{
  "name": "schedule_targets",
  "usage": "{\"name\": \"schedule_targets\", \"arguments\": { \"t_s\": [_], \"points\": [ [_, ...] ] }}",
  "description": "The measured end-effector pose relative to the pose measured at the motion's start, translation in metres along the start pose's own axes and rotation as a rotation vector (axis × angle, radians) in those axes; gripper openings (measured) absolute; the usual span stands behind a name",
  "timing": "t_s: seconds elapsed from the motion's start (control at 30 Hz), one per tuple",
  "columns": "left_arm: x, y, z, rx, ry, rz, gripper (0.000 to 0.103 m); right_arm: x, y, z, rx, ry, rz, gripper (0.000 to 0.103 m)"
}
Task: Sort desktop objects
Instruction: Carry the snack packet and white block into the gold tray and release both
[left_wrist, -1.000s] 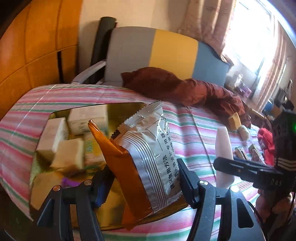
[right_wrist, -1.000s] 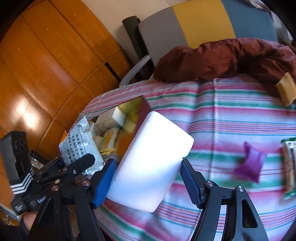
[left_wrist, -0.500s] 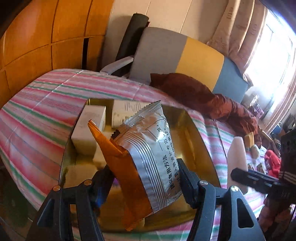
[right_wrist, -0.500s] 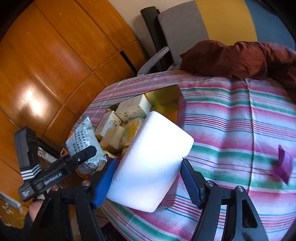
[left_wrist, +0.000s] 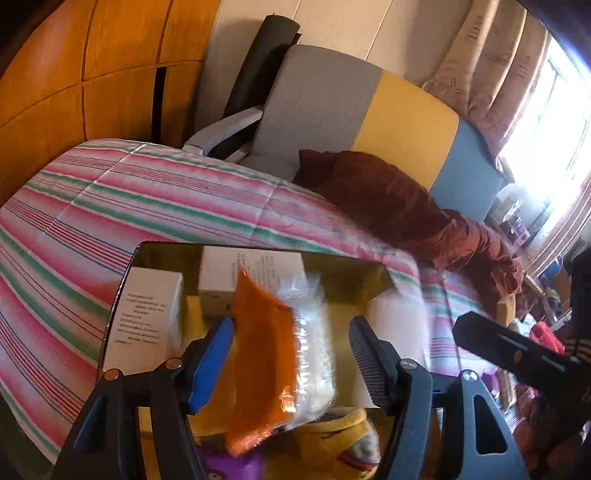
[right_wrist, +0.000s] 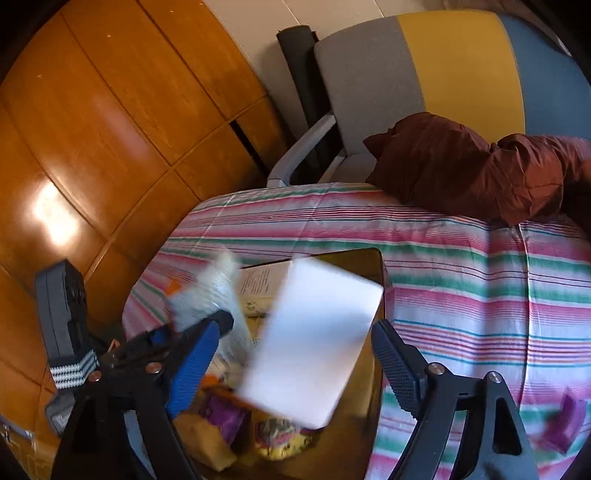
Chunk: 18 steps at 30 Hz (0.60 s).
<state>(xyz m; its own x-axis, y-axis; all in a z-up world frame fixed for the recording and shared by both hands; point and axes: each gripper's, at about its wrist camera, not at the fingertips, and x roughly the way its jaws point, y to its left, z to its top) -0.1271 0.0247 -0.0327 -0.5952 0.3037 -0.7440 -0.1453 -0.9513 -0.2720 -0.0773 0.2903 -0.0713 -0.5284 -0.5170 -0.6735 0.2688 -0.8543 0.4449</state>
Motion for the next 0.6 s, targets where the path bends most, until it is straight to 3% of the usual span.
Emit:
{"name": "schedule_targets", "arguments": {
  "t_s": [0.27, 0.47, 0.6],
  "points": [
    [-0.002, 0.009, -0.022, 0.051, -0.001, 0.102, 0.059, 0.016, -0.010, -0.030, 0.022, 0.076, -0.014, 0.085],
    [-0.021, 0.011, -0.039, -0.004, -0.018, 0.075, 0.061, 0.007, -0.011, -0.048, 0.019, 0.079, -0.043, 0.086],
    [-0.036, 0.003, -0.046, 0.004, -0.038, 0.060, 0.061, -0.007, -0.006, -0.060, -0.021, 0.055, -0.089, 0.098]
  ]
}}
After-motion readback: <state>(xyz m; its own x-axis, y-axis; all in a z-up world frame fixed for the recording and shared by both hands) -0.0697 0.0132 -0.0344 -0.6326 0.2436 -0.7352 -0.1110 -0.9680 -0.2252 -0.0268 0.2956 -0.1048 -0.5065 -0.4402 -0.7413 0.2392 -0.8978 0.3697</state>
